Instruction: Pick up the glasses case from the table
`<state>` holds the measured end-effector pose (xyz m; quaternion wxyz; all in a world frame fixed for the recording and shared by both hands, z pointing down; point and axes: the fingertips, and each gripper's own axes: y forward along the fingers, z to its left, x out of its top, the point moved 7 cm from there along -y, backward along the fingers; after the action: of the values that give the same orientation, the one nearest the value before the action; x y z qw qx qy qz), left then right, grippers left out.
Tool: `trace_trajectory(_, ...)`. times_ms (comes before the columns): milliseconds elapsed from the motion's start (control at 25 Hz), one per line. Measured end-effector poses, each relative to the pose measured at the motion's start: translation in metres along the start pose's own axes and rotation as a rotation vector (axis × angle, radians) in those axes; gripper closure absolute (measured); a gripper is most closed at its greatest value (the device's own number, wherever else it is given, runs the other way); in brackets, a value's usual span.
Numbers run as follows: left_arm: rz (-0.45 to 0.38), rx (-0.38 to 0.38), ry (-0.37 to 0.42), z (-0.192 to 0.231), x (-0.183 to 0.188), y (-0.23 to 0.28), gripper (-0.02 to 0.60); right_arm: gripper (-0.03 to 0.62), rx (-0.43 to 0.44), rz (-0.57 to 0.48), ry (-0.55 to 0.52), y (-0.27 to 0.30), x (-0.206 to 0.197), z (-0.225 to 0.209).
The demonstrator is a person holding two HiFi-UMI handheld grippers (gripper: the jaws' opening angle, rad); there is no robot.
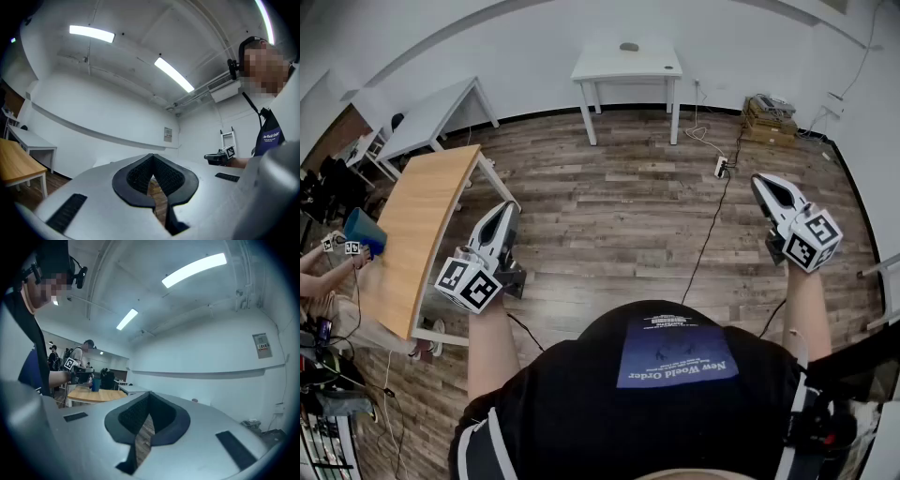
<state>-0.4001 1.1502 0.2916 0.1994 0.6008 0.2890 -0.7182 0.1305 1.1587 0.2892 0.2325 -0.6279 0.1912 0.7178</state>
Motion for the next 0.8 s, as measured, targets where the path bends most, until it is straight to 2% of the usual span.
trace_trajectory(200,0.008,-0.002,-0.005,-0.003,-0.005,0.002,0.584,0.594,0.010,-0.005,0.012,-0.003,-0.003,-0.001)
trace_trajectory(440,0.013,-0.014,-0.001,0.002,-0.007,0.008,0.584,0.594,-0.011,-0.053,0.092,-0.002,-0.004,-0.015)
trace_trajectory(800,0.022,-0.020,-0.008,-0.002,-0.006,0.027,0.584,0.594,-0.024,-0.066,0.085,-0.007,-0.003,-0.027)
